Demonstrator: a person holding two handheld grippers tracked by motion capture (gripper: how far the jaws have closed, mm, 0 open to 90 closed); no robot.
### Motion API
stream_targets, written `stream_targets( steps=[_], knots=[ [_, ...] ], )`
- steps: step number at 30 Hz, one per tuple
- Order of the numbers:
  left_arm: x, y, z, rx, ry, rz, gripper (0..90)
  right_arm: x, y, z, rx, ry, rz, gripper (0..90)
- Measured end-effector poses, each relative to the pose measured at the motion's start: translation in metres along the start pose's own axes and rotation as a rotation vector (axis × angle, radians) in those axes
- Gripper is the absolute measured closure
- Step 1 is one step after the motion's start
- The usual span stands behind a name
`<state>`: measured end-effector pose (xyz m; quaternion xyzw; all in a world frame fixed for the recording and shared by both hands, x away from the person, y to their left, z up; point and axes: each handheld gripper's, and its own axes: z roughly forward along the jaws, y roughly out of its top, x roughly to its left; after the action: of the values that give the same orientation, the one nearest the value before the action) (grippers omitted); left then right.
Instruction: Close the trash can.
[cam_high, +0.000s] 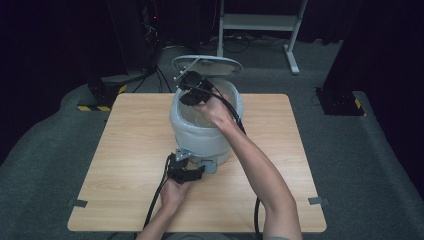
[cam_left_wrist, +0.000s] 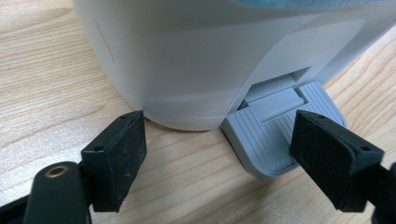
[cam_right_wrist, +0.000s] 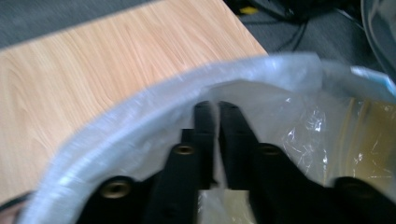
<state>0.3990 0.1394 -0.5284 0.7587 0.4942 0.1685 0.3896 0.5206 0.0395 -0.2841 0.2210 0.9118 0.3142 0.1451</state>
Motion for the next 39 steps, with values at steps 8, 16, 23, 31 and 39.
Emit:
stream_targets(
  steps=[8,16,23,31,39],
  knots=[
    [0.000,0.000,0.000,-0.003,-0.001,-0.001,18.6,-0.005,-0.014,-0.006,0.051,-0.025,0.007,80.6],
    [0.000,0.000,0.000,-0.005,0.001,-0.002,18.7,-0.007,-0.039,-0.043,-0.115,-0.024,0.063,63.3],
    [0.000,0.000,0.000,-0.005,0.001,-0.001,18.7,-0.008,-0.079,-0.076,-0.259,-0.032,0.106,60.4],
    [0.000,0.000,0.000,-0.003,-0.002,-0.003,18.8,-0.010,-0.138,-0.106,-0.457,-0.063,0.200,59.8],
    [0.000,0.000,0.000,-0.003,-0.001,-0.002,18.8,-0.013,-0.187,-0.115,-0.519,-0.091,0.288,59.5]
  ],
)
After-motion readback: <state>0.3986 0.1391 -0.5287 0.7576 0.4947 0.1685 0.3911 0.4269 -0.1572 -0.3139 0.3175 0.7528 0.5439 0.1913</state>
